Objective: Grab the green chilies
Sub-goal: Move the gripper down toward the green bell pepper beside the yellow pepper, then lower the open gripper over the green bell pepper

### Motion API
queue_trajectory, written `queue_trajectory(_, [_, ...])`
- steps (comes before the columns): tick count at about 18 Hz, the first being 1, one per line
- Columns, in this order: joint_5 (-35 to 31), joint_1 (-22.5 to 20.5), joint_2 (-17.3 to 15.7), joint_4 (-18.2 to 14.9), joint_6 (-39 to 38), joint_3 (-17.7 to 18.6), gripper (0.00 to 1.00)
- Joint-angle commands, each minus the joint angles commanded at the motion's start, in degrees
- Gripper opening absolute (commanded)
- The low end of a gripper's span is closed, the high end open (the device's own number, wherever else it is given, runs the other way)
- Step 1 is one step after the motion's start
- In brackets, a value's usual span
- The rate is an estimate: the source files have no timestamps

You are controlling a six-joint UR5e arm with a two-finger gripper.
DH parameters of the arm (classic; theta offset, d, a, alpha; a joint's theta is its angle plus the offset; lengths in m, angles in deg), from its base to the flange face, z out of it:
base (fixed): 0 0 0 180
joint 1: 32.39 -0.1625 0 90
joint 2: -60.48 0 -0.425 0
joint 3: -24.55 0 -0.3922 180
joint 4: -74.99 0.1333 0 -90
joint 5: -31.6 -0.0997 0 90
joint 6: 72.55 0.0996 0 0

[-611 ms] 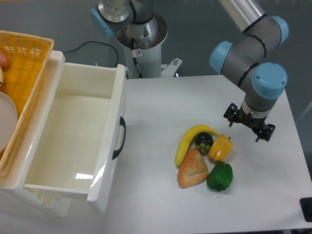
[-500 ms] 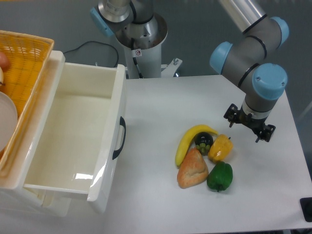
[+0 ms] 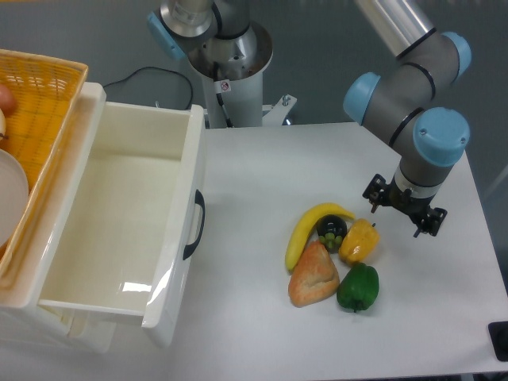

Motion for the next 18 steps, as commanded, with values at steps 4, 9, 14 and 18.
queue_trajectory(4, [0.3,0.8,1.1,0.3,-8.3,-0.7,1.00])
queue_trajectory(9, [0.4,2.1,3.8,0.3,-19.0,-5.6,1.00])
queue_trajectory(14, [2.7,2.4,4.9,0.3,-22.2,-6.7,1.00])
queue_trajectory(18, [5.1,2.6,5.6,0.3,-22.7,-7.0,1.00])
